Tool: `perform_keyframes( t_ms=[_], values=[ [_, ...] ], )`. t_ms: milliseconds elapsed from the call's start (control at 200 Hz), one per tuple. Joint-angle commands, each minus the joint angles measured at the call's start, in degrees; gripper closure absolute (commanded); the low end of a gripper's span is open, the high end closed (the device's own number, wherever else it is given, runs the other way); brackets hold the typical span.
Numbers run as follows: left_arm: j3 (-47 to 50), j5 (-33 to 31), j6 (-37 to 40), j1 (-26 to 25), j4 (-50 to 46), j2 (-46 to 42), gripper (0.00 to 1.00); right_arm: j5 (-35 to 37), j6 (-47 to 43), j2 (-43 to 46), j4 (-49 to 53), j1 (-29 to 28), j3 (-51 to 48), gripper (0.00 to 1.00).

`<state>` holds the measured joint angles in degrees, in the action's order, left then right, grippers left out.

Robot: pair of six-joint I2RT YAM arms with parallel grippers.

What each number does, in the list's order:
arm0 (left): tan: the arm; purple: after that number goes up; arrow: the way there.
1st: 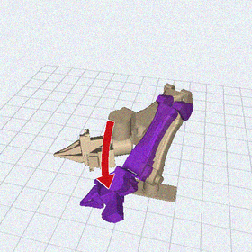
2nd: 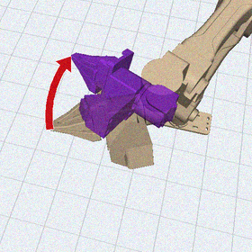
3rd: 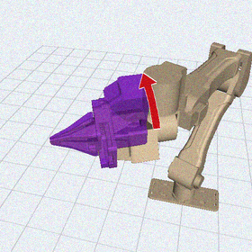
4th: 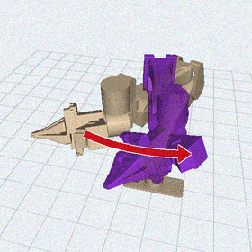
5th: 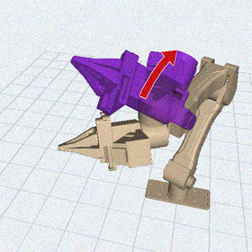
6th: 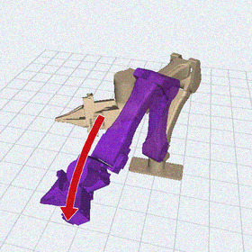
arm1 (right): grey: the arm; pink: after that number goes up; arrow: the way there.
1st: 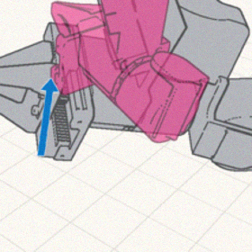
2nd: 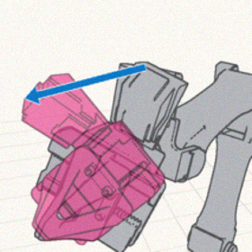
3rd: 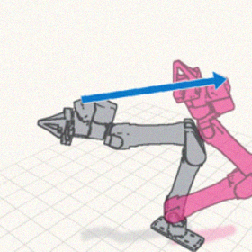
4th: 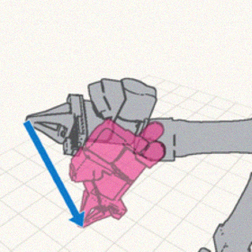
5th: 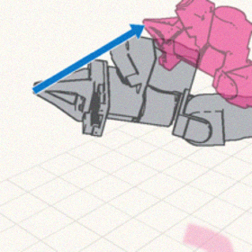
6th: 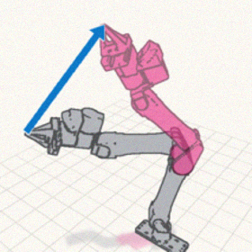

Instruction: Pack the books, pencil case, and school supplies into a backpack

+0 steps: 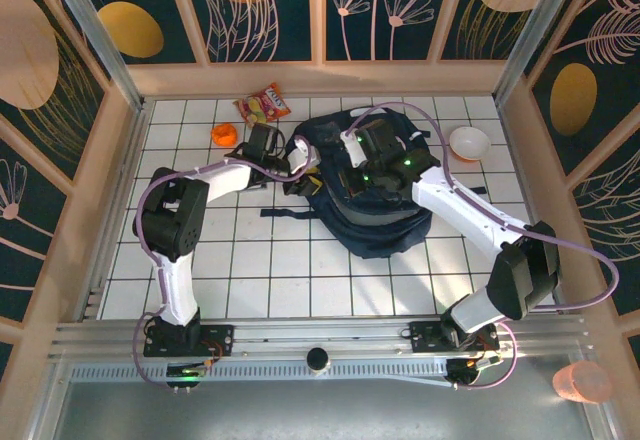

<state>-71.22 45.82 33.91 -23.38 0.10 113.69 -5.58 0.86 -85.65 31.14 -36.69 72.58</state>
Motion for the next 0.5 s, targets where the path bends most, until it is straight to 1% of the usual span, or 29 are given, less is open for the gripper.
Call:
perform_keyframes(
  t_ms=[0,275,325,380,410,445,495],
  values=[
    [1.97,4.84,1.28,-0.53,-0.45,-2.33,0.53,0.05,0.89,1.98,-3.8,0.3,-0.29,1.0],
    [3.85,4.93,-4.03,-0.53,5.2,-2.6,0.67,0.57,1.25,2.11,-3.89,0.35,-0.5,1.0],
    [3.98,4.98,-5.54,-0.57,6.74,-2.43,0.68,0.66,1.35,2.16,-3.89,0.34,-0.62,1.0],
    [4.22,4.68,-7.64,-0.53,8.91,-2.29,0.66,0.66,1.34,2.31,-3.8,0.32,-0.68,1.0],
    [4.37,4.04,-9.05,-0.52,10.32,-2.28,0.6,0.66,1.33,2.33,-3.85,0.34,-0.69,1.0],
    [4.72,3.24,-10.8,-0.53,12.29,-2.09,0.55,0.66,1.34,2.48,-3.8,0.31,-0.68,1.0],
    [4.86,2.63,-12.48,-0.53,14.0,-1.96,0.54,0.66,1.33,2.5,-3.73,0.31,-0.7,1.0]
  ],
)
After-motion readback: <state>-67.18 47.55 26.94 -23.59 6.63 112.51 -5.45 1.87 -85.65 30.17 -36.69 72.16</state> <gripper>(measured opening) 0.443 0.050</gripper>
